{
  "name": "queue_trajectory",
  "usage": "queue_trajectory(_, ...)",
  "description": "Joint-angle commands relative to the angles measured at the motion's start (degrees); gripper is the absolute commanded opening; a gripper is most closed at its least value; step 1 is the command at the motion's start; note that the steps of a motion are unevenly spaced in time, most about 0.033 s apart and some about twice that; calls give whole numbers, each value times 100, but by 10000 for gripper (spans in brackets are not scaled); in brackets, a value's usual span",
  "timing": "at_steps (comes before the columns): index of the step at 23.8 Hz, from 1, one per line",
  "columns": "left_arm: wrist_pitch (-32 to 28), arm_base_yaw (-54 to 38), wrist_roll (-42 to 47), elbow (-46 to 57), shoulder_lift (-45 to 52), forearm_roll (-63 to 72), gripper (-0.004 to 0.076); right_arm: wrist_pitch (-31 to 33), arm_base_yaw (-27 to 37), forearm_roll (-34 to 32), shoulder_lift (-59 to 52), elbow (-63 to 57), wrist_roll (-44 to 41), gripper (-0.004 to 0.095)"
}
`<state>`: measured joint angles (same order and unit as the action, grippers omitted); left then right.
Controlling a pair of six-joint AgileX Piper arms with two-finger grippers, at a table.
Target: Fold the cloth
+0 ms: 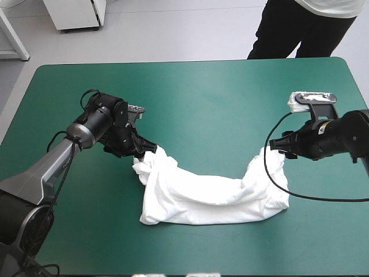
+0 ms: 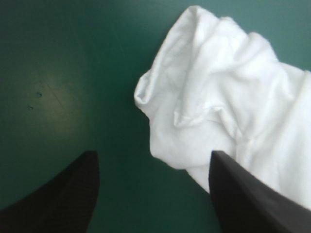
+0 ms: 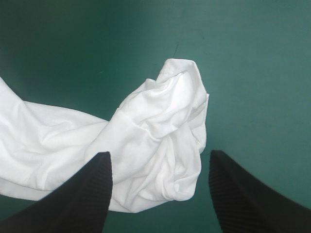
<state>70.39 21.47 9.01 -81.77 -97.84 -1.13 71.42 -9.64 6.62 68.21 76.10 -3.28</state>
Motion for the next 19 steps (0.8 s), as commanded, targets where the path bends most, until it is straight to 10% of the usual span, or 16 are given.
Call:
queue_trajectory(1, -110, -69, -7, 74, 156, 56, 467, 7, 36, -150, -144, 173, -3, 553)
queue_trajectory(14, -1381, -59, -153, 1056, -653, 487, 445, -5, 36, -164, -133, 173, -79, 553)
queue_trajectory(19, -1511, -59, -153, 1056, -747, 467, 92, 6, 36, -164, -133, 122, -83, 553)
